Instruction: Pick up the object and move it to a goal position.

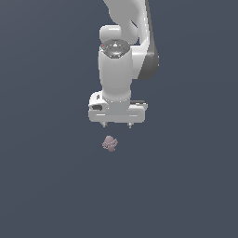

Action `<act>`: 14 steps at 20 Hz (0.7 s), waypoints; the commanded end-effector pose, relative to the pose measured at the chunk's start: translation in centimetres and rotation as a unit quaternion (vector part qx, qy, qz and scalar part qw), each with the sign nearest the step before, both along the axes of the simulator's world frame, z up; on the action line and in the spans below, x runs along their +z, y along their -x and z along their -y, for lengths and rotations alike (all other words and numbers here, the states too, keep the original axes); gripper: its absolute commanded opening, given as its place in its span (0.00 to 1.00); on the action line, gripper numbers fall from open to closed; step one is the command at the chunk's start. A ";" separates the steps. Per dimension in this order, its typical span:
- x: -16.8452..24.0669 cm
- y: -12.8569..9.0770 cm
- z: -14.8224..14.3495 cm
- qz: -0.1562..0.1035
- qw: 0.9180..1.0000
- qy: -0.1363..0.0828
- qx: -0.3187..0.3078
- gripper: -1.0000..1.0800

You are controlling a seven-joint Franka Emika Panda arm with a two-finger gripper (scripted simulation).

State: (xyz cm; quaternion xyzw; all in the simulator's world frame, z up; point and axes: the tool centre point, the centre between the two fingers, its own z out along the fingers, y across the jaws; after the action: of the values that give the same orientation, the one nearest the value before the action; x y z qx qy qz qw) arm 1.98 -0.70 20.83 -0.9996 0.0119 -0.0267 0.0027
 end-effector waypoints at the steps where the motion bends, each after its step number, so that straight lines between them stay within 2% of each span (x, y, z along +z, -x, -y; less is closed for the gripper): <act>1: 0.0 0.0 0.0 0.000 1.000 0.000 0.001 0.96; 7: -0.7 0.0 0.2 -0.002 1.000 -0.001 -0.014 0.96; 14: -3.5 -0.2 1.1 -0.009 0.998 -0.004 -0.068 0.96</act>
State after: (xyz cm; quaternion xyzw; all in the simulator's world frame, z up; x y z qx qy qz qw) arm 2.14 -1.53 18.05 -0.9976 0.0658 -0.0201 0.0048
